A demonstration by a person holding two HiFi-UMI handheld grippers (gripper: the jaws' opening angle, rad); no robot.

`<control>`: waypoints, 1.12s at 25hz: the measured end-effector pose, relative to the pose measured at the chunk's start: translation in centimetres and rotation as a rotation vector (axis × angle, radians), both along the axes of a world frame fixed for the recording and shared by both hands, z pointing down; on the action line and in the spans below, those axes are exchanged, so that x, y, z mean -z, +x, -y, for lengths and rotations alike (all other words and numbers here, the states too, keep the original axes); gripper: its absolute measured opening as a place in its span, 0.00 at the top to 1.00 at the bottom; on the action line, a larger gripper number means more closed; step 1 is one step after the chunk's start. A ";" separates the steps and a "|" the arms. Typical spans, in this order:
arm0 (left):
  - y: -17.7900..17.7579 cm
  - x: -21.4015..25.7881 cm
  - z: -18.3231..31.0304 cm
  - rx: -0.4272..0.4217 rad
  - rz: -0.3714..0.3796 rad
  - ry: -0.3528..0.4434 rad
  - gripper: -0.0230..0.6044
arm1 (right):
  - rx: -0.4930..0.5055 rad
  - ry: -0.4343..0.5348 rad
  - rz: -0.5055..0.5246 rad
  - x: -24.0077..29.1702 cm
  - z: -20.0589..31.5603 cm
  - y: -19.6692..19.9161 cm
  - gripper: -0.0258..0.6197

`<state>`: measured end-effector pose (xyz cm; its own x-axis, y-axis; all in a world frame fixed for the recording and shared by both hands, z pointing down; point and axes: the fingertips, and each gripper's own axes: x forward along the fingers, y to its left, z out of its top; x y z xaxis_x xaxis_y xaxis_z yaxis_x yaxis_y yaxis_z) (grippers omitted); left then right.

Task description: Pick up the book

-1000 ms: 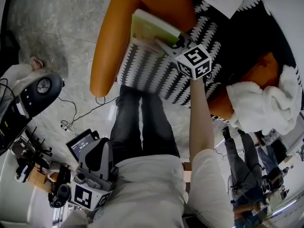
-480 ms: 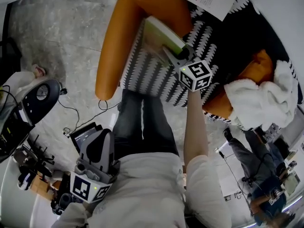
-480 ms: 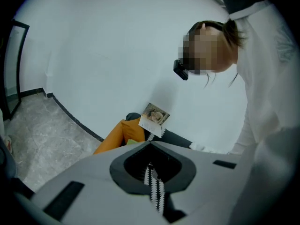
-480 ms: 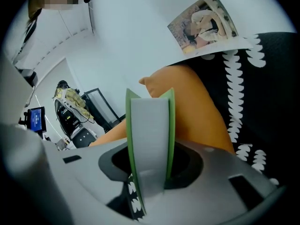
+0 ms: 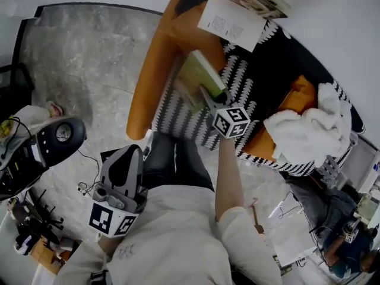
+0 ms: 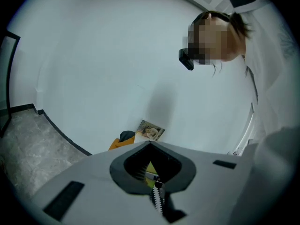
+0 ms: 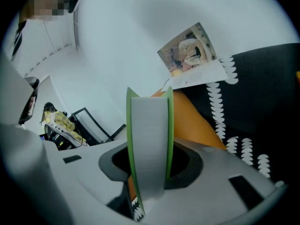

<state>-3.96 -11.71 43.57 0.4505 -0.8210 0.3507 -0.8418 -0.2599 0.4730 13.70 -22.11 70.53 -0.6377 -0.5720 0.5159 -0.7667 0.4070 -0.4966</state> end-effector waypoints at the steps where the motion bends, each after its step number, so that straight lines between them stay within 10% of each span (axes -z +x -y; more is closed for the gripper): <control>1: 0.0 0.4 0.2 -0.003 0.005 0.009 0.95 | -0.030 0.001 0.002 0.7 0.0 0.4 0.73; 15: 1.4 7.4 2.6 -0.074 -0.065 0.142 0.95 | -0.337 0.080 -0.061 13.3 -3.2 6.9 0.73; 28: 2.9 13.3 3.9 -0.087 -0.097 0.249 0.95 | -0.368 0.220 -0.140 24.7 -7.3 8.2 0.73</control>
